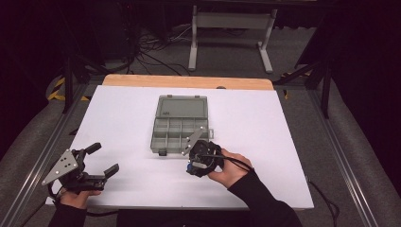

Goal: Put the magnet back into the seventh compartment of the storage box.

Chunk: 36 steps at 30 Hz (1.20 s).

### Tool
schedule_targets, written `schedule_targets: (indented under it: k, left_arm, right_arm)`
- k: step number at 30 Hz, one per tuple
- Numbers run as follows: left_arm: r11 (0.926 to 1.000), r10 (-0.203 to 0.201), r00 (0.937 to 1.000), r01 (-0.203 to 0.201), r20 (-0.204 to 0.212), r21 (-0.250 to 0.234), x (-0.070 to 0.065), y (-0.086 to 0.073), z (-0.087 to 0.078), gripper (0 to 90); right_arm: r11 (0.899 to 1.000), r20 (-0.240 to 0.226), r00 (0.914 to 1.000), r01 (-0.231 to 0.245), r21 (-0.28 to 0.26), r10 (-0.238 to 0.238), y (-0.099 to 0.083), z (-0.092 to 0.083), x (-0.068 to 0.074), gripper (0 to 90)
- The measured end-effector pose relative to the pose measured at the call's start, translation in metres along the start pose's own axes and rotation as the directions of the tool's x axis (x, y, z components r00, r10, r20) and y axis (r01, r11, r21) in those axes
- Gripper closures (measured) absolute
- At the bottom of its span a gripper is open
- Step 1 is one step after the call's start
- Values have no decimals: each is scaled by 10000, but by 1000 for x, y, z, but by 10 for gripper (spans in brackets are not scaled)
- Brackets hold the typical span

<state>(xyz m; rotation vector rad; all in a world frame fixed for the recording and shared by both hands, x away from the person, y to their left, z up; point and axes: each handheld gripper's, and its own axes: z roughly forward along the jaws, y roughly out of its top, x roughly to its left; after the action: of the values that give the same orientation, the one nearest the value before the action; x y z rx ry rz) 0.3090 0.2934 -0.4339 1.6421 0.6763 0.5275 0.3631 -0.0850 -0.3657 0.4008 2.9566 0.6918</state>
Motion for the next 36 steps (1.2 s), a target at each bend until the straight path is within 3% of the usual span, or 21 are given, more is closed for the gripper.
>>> schedule_targets:
  k: [11, 17, 36]
  left_arm:
    - [10000, -2, 10000, 2, -1, 9, 0, 0, 0, 6]
    - [10000, -29, 10000, 29, 5, 12, 0, 0, 0, 6]
    - [10000, -88, 9999, 87, 50, 42, 1, -1, 1, 6]
  right_arm:
    - [9968, 316, 9981, -505, -615, 525, 5, -7, -20, 620]
    - [9944, 628, 9947, -774, -717, 819, 8, -9, -33, 620]
    - [9866, 1034, 9831, -1436, -769, 1511, 15, -4, -68, 620]
